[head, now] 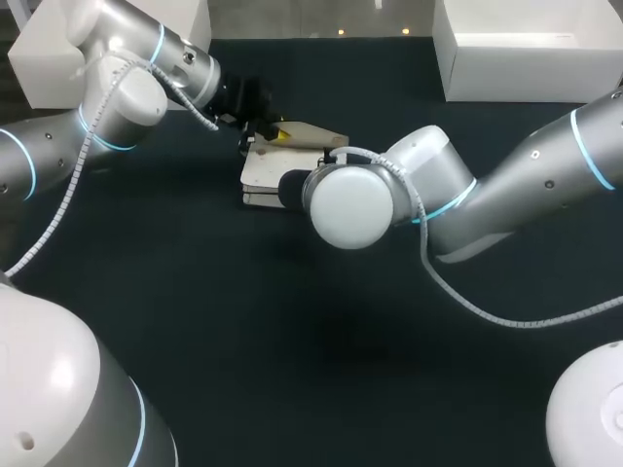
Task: Pick up the bag, open it, inspect its contents, close it, and place it on the opposite side
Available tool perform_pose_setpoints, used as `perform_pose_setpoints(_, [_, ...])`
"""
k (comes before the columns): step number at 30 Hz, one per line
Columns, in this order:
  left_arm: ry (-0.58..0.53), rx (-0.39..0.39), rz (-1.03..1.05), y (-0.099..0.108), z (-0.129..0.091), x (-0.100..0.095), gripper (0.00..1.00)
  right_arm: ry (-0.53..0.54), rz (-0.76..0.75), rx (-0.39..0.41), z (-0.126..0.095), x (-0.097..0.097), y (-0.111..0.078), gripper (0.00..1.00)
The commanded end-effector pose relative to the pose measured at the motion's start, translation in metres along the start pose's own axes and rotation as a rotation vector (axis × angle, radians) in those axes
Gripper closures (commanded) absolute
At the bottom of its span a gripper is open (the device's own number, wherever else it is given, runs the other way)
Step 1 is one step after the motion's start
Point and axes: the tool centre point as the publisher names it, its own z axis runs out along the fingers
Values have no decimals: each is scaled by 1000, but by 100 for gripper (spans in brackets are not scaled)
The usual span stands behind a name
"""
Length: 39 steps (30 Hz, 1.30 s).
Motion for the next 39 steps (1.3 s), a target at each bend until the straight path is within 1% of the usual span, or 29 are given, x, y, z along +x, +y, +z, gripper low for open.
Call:
perform_pose_setpoints(1, [4,6,1,2,1,-1,100,-11,3,6,-1,3,1,100])
perform_pose_setpoints(6, [-4,20,20,1,1,4,100,-18,18,16,0,5,0,100])
perform_pose_setpoints(11, [-52,29,47,0,-1,11,100,-19,22,17,0,5,-1,100])
perform_pose_setpoints(16, [-107,48,102,-7,-6,23,100,-19,22,17,0,5,-1,100])
perform_pose_setpoints(25, [-184,-7,174,-15,-6,38,100,-19,22,17,0,5,-1,100])
perform_pose_setpoints(28, [-213,-16,160,-14,-5,41,100,-19,22,17,0,5,-1,100])
perform_pose_setpoints(30, [-219,6,129,-12,-3,44,100,-19,22,17,0,5,-1,100])
perform_pose_setpoints(35, [-223,17,95,-8,0,48,100,-19,22,17,0,5,-1,100])
perform_pose_setpoints(36, [-221,17,95,-8,-1,48,90,-19,22,17,0,5,-1,100])
perform_pose_setpoints(37, [-217,11,97,-9,-2,47,77,-19,22,17,0,5,-1,100])
perform_pose_setpoints(38, [-216,5,100,-9,-4,45,59,-19,22,17,0,5,-1,100])
perform_pose_setpoints(39, [-216,5,100,-9,-5,43,56,-19,22,17,0,5,-1,100])
